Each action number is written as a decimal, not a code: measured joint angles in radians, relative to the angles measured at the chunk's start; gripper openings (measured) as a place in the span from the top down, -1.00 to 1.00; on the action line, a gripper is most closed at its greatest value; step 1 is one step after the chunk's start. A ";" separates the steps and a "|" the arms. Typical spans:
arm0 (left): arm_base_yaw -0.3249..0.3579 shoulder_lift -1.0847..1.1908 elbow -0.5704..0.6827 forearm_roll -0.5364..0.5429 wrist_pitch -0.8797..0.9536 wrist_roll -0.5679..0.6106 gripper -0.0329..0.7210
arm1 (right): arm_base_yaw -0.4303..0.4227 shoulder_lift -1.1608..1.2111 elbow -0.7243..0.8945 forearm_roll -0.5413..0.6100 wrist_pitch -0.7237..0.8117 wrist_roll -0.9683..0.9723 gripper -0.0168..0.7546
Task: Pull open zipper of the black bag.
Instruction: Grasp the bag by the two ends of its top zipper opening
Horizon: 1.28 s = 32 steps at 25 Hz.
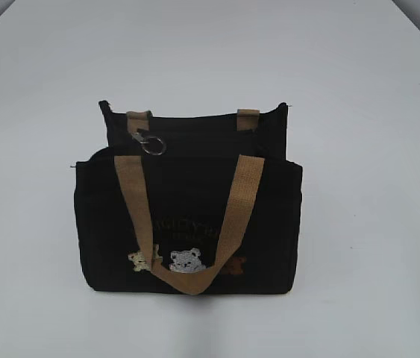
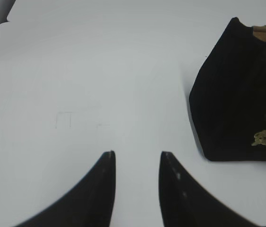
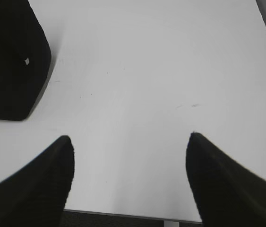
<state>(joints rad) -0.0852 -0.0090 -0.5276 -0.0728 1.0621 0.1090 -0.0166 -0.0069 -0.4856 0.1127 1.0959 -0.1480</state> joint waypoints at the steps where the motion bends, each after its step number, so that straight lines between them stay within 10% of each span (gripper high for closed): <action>1: 0.000 0.000 0.000 0.000 0.000 0.000 0.28 | 0.000 0.000 0.000 0.000 0.000 0.000 -0.52; 32: 0.000 0.000 0.000 0.000 0.000 0.000 0.28 | 0.000 0.000 0.000 0.000 0.000 0.000 -0.52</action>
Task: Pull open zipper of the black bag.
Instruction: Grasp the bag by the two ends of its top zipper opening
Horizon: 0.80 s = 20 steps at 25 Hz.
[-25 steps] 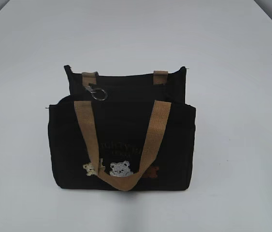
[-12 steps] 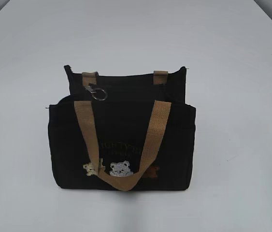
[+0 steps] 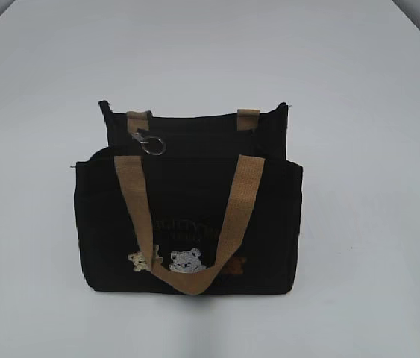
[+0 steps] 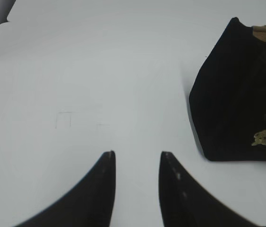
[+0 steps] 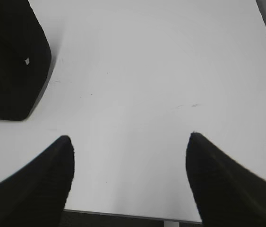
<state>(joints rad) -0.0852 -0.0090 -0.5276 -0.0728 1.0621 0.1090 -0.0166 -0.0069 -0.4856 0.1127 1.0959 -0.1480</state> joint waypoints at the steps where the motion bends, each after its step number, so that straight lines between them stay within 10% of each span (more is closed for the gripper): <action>1: 0.000 0.000 0.000 0.000 0.000 0.000 0.28 | 0.000 0.000 0.000 0.000 0.000 0.000 -0.52; 10: 0.000 0.127 -0.014 -0.099 -0.041 0.000 0.28 | 0.000 0.011 0.000 0.000 -0.001 0.000 -0.52; 20: 0.000 0.652 -0.039 -0.636 -0.385 0.177 -0.16 | 0.109 0.291 -0.028 0.001 -0.086 -0.006 -0.52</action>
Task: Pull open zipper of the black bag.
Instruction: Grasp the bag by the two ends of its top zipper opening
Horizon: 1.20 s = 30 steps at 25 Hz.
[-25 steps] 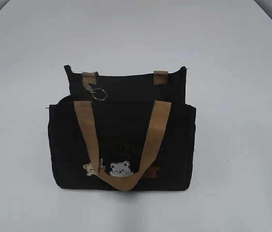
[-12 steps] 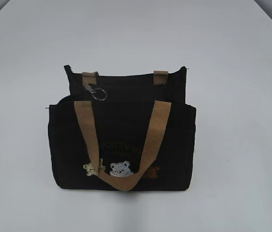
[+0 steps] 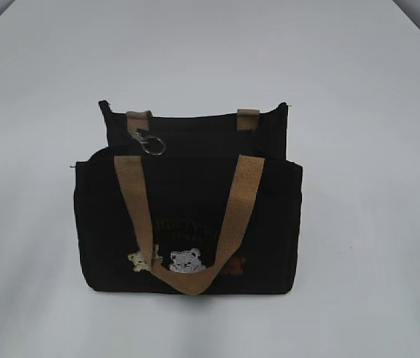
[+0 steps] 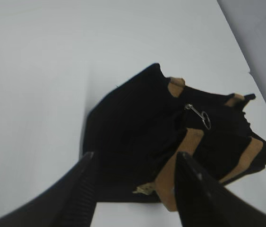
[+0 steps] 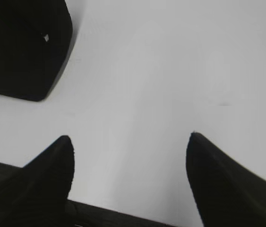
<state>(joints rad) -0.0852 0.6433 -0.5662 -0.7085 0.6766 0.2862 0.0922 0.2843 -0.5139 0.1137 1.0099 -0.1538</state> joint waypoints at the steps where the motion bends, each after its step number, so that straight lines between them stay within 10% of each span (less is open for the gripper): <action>1: 0.000 0.071 0.000 -0.090 -0.001 0.067 -0.18 | 0.013 0.037 -0.009 0.002 -0.029 -0.001 -0.52; 9: 0.000 0.544 -0.084 -0.451 0.035 0.412 -0.20 | 0.081 0.403 -0.114 0.204 -0.204 -0.179 -0.52; 23: -0.140 0.887 -0.374 -0.383 0.055 0.432 -0.18 | 0.333 1.056 -0.502 0.426 -0.263 -0.474 -0.52; 30: -0.147 0.940 -0.403 -0.365 0.013 0.434 0.37 | 0.476 1.255 -0.716 0.429 -0.273 -0.542 -0.52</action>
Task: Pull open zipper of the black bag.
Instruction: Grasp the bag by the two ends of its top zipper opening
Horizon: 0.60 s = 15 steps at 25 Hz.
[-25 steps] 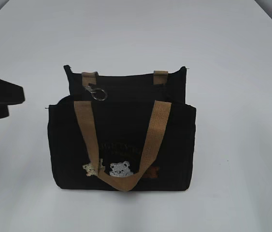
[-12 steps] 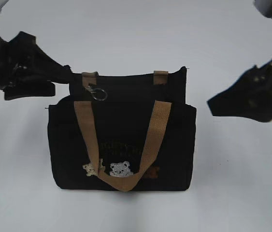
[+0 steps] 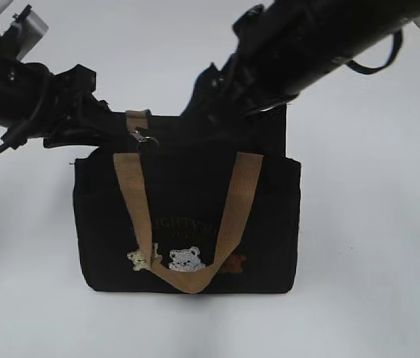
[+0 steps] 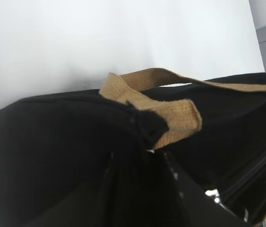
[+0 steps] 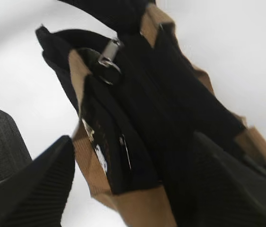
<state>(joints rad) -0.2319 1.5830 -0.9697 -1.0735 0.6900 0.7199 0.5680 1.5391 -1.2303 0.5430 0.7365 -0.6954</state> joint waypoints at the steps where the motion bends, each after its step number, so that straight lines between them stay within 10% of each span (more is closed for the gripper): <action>1: 0.000 0.001 0.000 0.000 -0.002 0.007 0.49 | 0.019 0.022 -0.024 0.001 -0.006 -0.015 -0.52; 5: -0.001 0.001 -0.001 -0.002 0.001 0.021 0.86 | 0.078 0.111 -0.094 0.004 -0.025 -0.050 -0.52; 15: -0.001 -0.005 -0.049 0.004 0.072 0.022 0.90 | 0.128 0.224 -0.162 -0.046 -0.077 -0.087 -0.46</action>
<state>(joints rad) -0.2328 1.5782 -1.0185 -1.0700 0.7624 0.7423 0.6961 1.7634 -1.3924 0.4971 0.6595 -0.7827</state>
